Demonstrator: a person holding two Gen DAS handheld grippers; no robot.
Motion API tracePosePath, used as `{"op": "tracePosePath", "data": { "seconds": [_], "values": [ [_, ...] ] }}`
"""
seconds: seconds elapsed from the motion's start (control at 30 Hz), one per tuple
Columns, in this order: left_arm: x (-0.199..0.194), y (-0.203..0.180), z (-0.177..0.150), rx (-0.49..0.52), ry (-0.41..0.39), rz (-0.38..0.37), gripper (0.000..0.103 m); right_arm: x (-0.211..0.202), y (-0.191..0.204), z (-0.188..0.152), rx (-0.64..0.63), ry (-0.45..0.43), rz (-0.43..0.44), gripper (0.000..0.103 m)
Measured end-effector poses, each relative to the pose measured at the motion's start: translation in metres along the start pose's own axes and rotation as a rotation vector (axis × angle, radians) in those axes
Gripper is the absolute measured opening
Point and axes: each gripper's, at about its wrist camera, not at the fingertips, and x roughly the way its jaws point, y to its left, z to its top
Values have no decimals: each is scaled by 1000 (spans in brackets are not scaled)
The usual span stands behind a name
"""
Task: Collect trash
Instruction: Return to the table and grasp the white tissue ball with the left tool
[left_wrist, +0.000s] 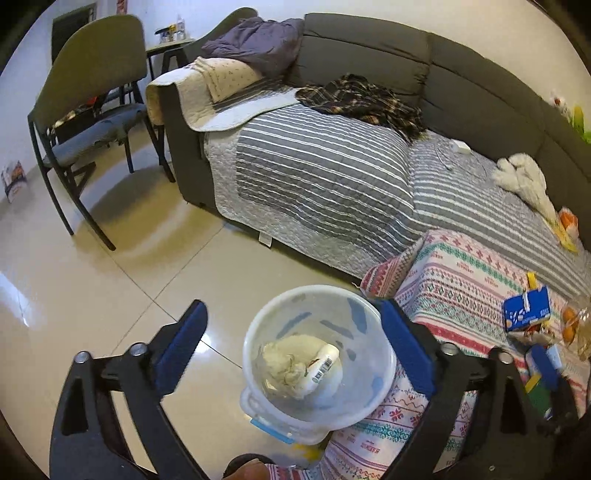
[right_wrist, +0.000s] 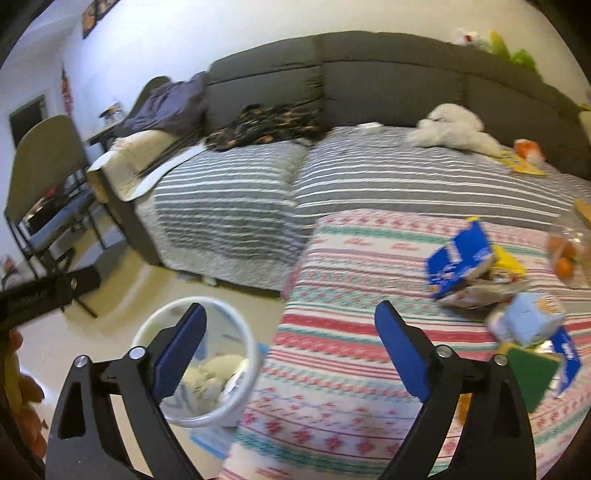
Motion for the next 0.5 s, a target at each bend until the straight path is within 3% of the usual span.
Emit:
{"op": "tracePosePath", "data": {
  "seconds": [0.2, 0.5],
  "values": [
    [-8, -38, -11, 64, -11, 4, 96, -13, -39, 4, 19, -9, -148, 96],
    [-15, -109, -31, 145, 13, -65, 96, -31, -111, 1, 15, 9, -263, 96]
  ]
}}
